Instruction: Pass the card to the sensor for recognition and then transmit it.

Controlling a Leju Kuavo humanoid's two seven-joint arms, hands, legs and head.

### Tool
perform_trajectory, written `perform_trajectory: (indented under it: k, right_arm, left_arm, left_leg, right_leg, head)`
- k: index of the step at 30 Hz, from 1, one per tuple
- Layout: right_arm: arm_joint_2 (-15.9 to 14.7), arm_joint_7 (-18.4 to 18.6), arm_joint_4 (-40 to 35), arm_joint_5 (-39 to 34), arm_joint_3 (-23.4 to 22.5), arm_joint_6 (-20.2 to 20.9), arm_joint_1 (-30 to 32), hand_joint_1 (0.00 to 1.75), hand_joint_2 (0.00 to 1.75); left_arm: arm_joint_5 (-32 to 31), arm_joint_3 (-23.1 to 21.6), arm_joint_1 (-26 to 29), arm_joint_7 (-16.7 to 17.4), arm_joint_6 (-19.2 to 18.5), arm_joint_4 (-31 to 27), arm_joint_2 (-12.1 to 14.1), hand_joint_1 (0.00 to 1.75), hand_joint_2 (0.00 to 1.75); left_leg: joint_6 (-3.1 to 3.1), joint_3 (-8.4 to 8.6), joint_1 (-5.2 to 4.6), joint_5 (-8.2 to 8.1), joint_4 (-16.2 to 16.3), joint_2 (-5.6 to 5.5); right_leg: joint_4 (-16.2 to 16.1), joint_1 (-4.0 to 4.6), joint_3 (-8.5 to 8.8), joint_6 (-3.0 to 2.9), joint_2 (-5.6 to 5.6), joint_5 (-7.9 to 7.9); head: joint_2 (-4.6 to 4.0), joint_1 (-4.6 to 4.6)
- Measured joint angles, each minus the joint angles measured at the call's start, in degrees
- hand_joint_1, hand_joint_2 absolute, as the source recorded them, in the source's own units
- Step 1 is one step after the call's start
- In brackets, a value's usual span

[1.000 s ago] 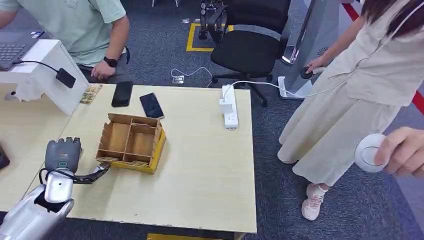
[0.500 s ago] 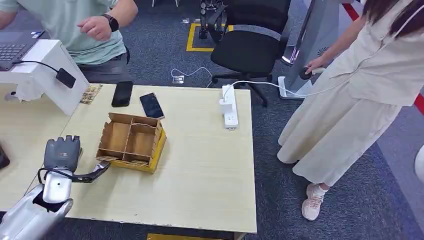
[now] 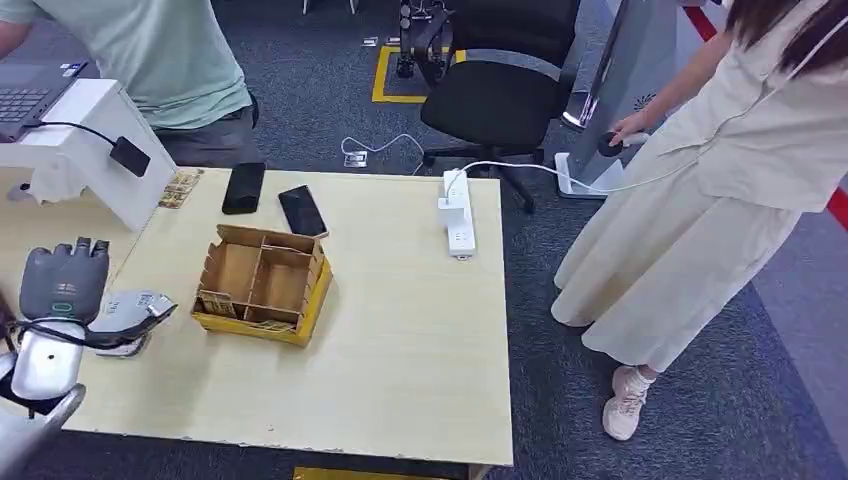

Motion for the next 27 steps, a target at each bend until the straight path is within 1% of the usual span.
perform_trajectory:
  k: [3, 6, 13, 15, 18, 20, 21, 22, 23, 24, 25, 26, 27]
  right_arm:
    - [0.0, -0.02, 0.0, -0.15, -0.13, -0.09, 0.01, 0.0, 1.75]
    - [0.0, -0.02, 0.0, -0.24, -0.31, -0.09, 0.01, 0.0, 1.75]
    - [0.0, -0.04, -0.13, -0.48, -0.59, -0.04, -0.02, 0.0, 1.75]
    - [0.0, -0.06, -0.24, -0.48, -0.61, -0.02, -0.03, 0.0, 1.75]
    - [0.0, -0.04, -0.33, -0.35, -0.63, -0.02, -0.04, 0.0, 1.75]
    - [0.0, -0.04, -0.31, -0.17, -0.66, -0.04, -0.05, 0.0, 1.75]
    - [0.0, -0.04, -0.31, -0.13, -0.66, -0.07, -0.06, 0.0, 1.75]
    - [0.0, -0.02, -0.31, -0.13, -0.68, -0.07, -0.06, 0.0, 1.75]
    - [0.0, -0.02, -0.31, -0.13, -0.7, -0.07, -0.05, 0.0, 1.75]
    - [0.0, -0.02, -0.31, -0.13, -0.72, -0.04, -0.07, 0.0, 1.75]
    - [0.0, -0.02, -0.31, -0.13, -0.72, -0.02, -0.08, 0.0, 1.75]
    - [0.0, -0.02, -0.31, -0.13, -0.72, 0.0, -0.08, 0.0, 1.75]
    - [0.0, -0.02, -0.33, -0.11, -0.74, 0.0, -0.08, 0.0, 1.75]
  left_arm:
    - [0.0, -0.05, 0.4, 0.0, 0.22, 0.0, 1.91, 1.75, 1.75]
    - [0.0, -0.05, 1.09, 0.22, 0.28, 0.0, 3.07, 1.75, 1.75]
    - [0.0, -0.04, 1.78, 2.05, -0.04, -0.59, 3.18, 1.75, 1.75]
    - [0.0, -0.02, 1.75, 2.1, -1.1, -0.9, 3.18, 1.75, 1.75]
    - [0.0, -0.28, 1.37, 3.85, -2.84, -0.94, 3.27, 1.75, 1.75]
    - [0.0, -0.37, 1.21, 3.27, -2.49, -0.9, 2.96, 1.75, 1.75]
    - [0.0, -0.39, 1.26, 1.37, -2.19, -0.85, 2.65, 1.75, 1.75]
    - [0.0, -0.28, 1.48, -1.46, -1.53, -0.81, 2.15, 1.75, 1.75]
    - [0.0, 0.84, 1.96, -5.81, -0.1, -0.74, 0.66, 1.75, 1.75]
    - [0.0, 2.91, 2.75, -8.7, 0.86, -0.74, -1.24, 1.75, 1.75]
    - [0.0, 5.23, 3.55, -12.87, 1.44, -0.74, -3.23, 1.75, 1.75]
    - [0.0, 7.96, 4.29, -15.66, 1.11, -0.74, -5.31, 1.75, 1.75]
    - [0.0, 10.56, 4.93, -17.37, 0.61, -0.74, -7.15, 1.75, 1.75]
  left_leg:
    - [0.0, 0.0, 0.0, 0.0, 0.0, -0.02]
    - [0.0, 0.0, 0.0, 0.0, 0.0, -0.02]
    - [0.0, -0.01, -0.01, 0.0, 0.0, -0.03]
    - [0.0, -0.01, -0.01, 0.0, 0.0, -0.02]
    - [0.0, -0.01, -0.01, 0.0, 0.0, -0.02]
    - [0.0, -0.01, -0.02, 0.0, 0.0, -0.05]
    - [0.0, -0.01, -0.02, 0.0, 0.0, -0.05]
    - [0.0, -0.01, -0.02, 0.0, 0.0, -0.05]
    - [0.0, 0.0, -0.07, 0.0, 0.0, -0.05]
    - [0.0, -0.01, -0.08, 0.0, 0.0, -0.04]
    - [0.0, -0.01, -0.07, 0.0, 0.0, -0.02]
    - [0.01, -0.02, -0.06, 0.0, 0.0, 0.01]
    - [0.01, -0.01, -0.06, -0.01, 0.0, 0.08]
  right_leg:
    - [0.0, 0.0, 0.0, 0.0, -0.01, 0.0]
    - [0.0, 0.0, 0.0, 0.0, -0.01, 0.0]
    - [-0.01, -0.01, 0.0, 0.0, -0.03, 0.0]
    - [-0.01, -0.01, 0.0, 0.0, -0.01, 0.0]
    - [-0.01, -0.01, -0.01, 0.0, -0.01, 0.0]
    - [-0.01, -0.01, -0.01, 0.0, -0.03, 0.0]
    - [-0.01, -0.01, 0.0, 0.0, -0.03, 0.0]
    - [-0.01, -0.01, 0.0, 0.0, -0.02, 0.0]
    - [-0.01, -0.06, 0.01, 0.0, -0.02, 0.0]
    - [-0.01, -0.07, -0.01, 0.01, -0.02, 0.0]
    - [-0.01, -0.06, 0.0, 0.0, 0.01, 0.0]
    - [-0.01, -0.06, -0.01, 0.01, 0.06, 0.01]
    - [-0.02, -0.06, -0.03, 0.01, 0.13, 0.01]
  head:
    - [0.0, 0.0]
    - [0.0, 0.02]
    - [0.0, 0.02]
    - [-0.02, 0.0]
    - [-0.02, 0.02]
    - [0.0, 0.0]
    - [0.0, 0.0]
    - [0.0, 0.0]
    - [-0.02, 0.02]
    - [0.0, -0.04]
    - [-0.02, 0.0]
    - [0.0, 0.02]
    - [0.0, 0.02]
